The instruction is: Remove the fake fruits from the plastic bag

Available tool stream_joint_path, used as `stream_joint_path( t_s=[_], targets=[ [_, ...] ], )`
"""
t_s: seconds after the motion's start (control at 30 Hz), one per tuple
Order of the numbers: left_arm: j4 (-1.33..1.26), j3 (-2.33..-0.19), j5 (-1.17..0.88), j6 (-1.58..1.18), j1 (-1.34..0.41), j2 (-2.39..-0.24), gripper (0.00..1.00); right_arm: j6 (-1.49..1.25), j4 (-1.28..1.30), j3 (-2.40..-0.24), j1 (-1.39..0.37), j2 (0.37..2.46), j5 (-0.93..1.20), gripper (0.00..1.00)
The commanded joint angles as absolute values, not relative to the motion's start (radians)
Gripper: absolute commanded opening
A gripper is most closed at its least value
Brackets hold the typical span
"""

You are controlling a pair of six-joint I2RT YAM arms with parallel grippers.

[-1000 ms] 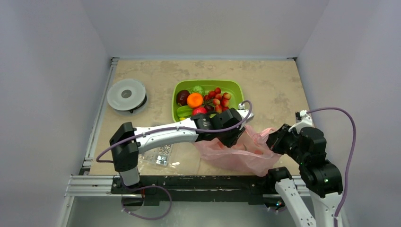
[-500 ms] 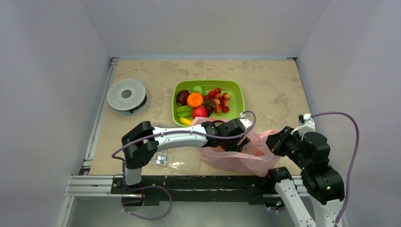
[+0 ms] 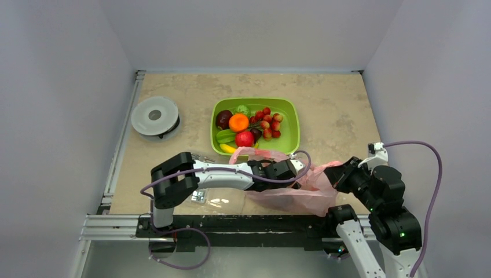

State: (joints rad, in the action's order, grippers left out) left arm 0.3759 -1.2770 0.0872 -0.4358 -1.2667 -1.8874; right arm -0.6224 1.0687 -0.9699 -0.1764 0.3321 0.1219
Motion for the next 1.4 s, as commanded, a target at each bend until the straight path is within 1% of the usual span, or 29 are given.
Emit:
stream_joint_path(
  t_s=[0.0, 0.13, 0.17, 0.23, 0.27, 0.37, 0.47, 0.5, 0.53, 0.57, 0.63, 0.67, 0.8, 0.93, 1.13, 1.23, 1.37],
  targets=[
    [0.342, -1.228, 0.119, -0.456, -1.274, -1.879, 0.84, -0.634, 1.04, -0.952, -0.179, 0.313, 0.104, 0.0],
    [0.324, -1.198, 0.139, -0.461, -1.274, -1.872, 0.84, -0.642, 1.039, -0.937, -0.179, 0.302, 0.112, 0.0],
    [0.318, -1.193, 0.143, -0.462, -1.276, -1.871, 0.82, -0.643, 1.039, -0.935, -0.179, 0.304, 0.112, 0.0],
    [0.314, -1.19, 0.152, -0.456, -1.276, -1.866, 0.75, -0.643, 1.034, -0.934, -0.179, 0.309, 0.113, 0.0],
    [0.318, -1.195, 0.156, -0.45, -1.276, -1.861, 0.7, -0.643, 1.033, -0.934, -0.179, 0.312, 0.114, 0.0],
    [0.349, -1.228, 0.172, -0.428, -1.276, -1.838, 0.49, -0.636, 1.026, -0.931, -0.179, 0.312, 0.095, 0.0],
    [0.365, -1.271, 0.172, -0.403, -1.275, -1.789, 0.32, -0.636, 1.018, -0.9, -0.179, 0.292, 0.077, 0.0],
    [0.37, -1.286, 0.173, -0.397, -1.274, -1.768, 0.22, -0.646, 1.018, -0.887, -0.179, 0.286, 0.072, 0.0],
    [0.369, -1.299, 0.172, -0.392, -1.271, -1.741, 0.16, -0.647, 1.018, -0.874, -0.179, 0.283, 0.065, 0.0],
    [0.369, -1.314, 0.168, -0.386, -1.269, -1.721, 0.08, -0.647, 1.013, -0.86, -0.179, 0.278, 0.062, 0.0],
    [0.37, -1.347, 0.156, -0.372, -1.261, -1.686, 0.02, -0.654, 0.999, -0.832, -0.179, 0.27, 0.06, 0.0],
    [0.371, -1.368, 0.139, -0.366, -1.253, -1.671, 0.0, -0.657, 0.992, -0.823, -0.179, 0.269, 0.06, 0.0],
    [0.356, -1.426, 0.057, -0.364, -1.206, -1.621, 0.0, -0.66, 0.97, -0.809, -0.179, 0.268, 0.045, 0.0],
    [0.319, -1.463, -0.075, -0.379, -1.127, -1.576, 0.0, -0.66, 0.963, -0.81, -0.179, 0.282, 0.007, 0.0],
    [0.316, -1.53, -0.158, -0.368, -1.022, -1.495, 0.0, -0.675, 0.946, -0.807, -0.179, 0.297, -0.057, 0.0],
    [0.359, -1.578, -0.132, -0.348, -0.955, -1.473, 0.0, -0.682, 0.953, -0.816, -0.179, 0.321, -0.114, 0.0],
    [0.437, -1.617, 0.013, -0.344, -0.849, -1.472, 0.0, -0.708, 0.972, -0.851, -0.179, 0.372, -0.208, 0.0]
  ],
)
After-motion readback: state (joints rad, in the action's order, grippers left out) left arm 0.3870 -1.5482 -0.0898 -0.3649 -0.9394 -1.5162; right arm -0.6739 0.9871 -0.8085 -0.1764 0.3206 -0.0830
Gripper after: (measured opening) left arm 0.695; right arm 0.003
